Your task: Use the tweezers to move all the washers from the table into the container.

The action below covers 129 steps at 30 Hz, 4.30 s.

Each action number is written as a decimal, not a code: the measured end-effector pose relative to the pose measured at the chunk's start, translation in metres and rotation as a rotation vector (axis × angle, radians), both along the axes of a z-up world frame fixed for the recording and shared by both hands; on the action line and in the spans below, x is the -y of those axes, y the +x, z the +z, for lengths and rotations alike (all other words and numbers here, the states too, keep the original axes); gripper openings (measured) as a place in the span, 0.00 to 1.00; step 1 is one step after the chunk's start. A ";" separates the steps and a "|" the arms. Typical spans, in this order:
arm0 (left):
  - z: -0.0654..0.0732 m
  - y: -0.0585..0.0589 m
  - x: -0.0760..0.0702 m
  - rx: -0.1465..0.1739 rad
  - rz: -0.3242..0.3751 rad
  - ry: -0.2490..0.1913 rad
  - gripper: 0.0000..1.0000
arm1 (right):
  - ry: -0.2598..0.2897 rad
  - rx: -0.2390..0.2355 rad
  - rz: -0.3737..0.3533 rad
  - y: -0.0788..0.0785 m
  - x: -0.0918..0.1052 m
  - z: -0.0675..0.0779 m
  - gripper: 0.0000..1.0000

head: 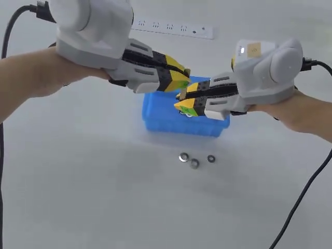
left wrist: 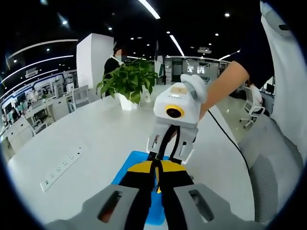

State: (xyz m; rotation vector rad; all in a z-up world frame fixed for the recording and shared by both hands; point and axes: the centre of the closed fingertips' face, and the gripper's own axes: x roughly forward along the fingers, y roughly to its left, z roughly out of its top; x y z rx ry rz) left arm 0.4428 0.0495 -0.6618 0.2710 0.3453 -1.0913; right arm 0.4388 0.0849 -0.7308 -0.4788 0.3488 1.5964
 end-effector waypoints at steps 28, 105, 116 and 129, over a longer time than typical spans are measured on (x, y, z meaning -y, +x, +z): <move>0.016 -0.001 -0.005 0.083 -0.041 0.040 0.05 | -0.006 0.009 -0.032 -0.007 0.008 0.016 0.28; -0.037 -0.077 0.038 0.022 -0.119 -0.005 0.05 | 0.050 -0.160 -0.288 -0.092 0.122 -0.005 0.57; -0.040 -0.080 0.035 0.020 -0.114 -0.012 0.05 | 0.047 -0.168 -0.279 -0.094 0.120 -0.007 0.56; -0.041 -0.085 0.034 0.005 -0.126 -0.019 0.05 | 0.036 -0.146 -0.171 -0.092 0.085 -0.013 0.54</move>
